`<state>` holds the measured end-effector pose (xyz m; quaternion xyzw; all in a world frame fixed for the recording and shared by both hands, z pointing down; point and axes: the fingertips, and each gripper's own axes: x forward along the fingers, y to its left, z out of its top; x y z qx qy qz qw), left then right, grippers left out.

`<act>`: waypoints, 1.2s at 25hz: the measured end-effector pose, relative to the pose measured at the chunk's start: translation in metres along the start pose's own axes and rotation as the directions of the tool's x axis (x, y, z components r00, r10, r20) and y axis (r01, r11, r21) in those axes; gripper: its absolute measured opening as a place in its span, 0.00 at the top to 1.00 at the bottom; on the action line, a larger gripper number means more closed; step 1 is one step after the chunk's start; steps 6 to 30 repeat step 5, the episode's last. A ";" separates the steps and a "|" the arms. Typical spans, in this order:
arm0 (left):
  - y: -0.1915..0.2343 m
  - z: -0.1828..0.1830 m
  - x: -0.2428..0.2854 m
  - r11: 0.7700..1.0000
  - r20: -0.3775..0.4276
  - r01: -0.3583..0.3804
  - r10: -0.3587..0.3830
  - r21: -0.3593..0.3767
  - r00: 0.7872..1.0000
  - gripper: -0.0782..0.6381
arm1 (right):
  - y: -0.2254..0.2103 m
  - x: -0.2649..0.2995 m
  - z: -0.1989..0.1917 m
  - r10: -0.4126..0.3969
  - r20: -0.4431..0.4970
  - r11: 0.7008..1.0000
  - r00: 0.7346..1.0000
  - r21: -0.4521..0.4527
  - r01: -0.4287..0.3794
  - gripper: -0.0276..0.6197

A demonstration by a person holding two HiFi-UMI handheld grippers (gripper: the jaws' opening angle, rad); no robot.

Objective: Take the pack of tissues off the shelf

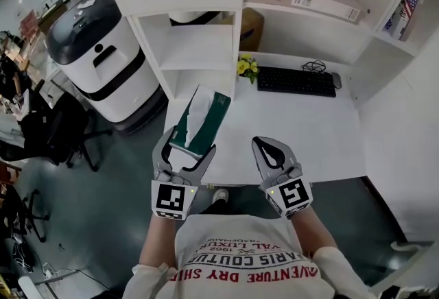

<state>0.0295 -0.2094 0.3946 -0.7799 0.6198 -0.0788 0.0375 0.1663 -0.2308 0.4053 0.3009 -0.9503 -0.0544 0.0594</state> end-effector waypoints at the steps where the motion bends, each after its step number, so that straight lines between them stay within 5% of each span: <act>1: 0.001 0.000 0.002 1.000 -0.002 0.003 -0.003 0.000 1.000 0.30 | 0.000 0.002 0.000 0.000 -0.002 1.000 1.000 -0.002 0.000 0.95; 30: 0.006 -0.002 0.010 1.000 -0.008 0.013 -0.013 -0.009 1.000 0.30 | -0.002 0.008 -0.001 -0.001 -0.008 1.000 1.000 -0.003 0.001 0.95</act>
